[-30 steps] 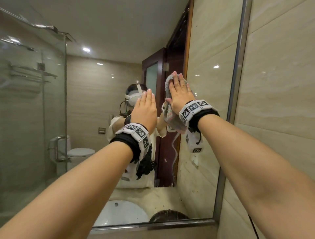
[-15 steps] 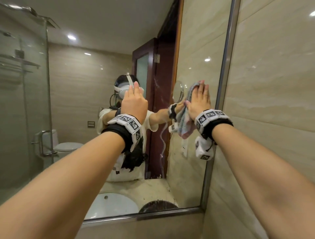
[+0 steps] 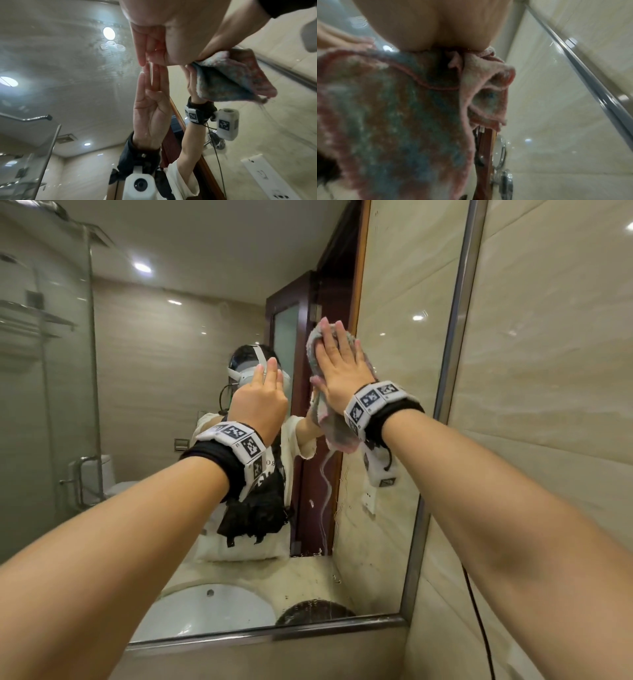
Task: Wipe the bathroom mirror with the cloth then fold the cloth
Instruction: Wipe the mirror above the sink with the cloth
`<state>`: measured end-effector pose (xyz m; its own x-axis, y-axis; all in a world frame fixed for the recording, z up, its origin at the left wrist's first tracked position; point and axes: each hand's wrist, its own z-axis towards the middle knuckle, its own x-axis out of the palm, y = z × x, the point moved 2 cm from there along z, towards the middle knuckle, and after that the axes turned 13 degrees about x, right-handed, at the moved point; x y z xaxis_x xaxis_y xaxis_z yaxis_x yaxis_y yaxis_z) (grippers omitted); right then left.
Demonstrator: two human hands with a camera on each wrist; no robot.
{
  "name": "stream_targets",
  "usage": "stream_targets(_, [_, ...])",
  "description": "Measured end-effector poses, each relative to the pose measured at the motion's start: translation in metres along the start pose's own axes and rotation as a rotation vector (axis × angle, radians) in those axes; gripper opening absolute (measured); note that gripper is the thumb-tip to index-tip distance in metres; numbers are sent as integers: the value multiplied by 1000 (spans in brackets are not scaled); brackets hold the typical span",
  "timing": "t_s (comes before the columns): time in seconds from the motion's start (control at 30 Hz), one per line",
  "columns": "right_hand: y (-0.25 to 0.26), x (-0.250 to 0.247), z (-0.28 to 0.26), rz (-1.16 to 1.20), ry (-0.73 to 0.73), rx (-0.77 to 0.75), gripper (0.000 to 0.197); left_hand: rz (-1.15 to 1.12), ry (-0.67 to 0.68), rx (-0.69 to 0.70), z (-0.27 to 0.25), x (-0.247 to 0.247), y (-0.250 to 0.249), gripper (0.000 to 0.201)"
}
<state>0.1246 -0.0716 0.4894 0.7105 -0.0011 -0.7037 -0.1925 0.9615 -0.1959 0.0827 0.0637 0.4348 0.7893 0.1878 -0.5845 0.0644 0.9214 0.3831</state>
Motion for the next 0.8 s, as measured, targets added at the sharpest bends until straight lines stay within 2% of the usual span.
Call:
stream_targets(0.07, [1,17,-15,-54,13,-29,70,14,-9,14,-2,0,2,48])
stream_targets(0.27, [4,65,-64,-158,107,-62,72,24,75,-25,-4,-1,-2,56])
stream_targets(0.43, [-12,64,-65,-202,124,-110,71,24,141,-43,-6,-10,-6,72])
stream_targets(0.6, [-69,51,-50,-27,162,295,73,30,183,-26,-8,-9,-3,79])
stream_targets(0.67, [-77,53,-51,-28,150,327,74,27,184,-19,-8,-8,-3,85])
stream_targets(0.8, [-63,62,-57,44,122,371,75,27,171,-8,-7,-4,-3,92])
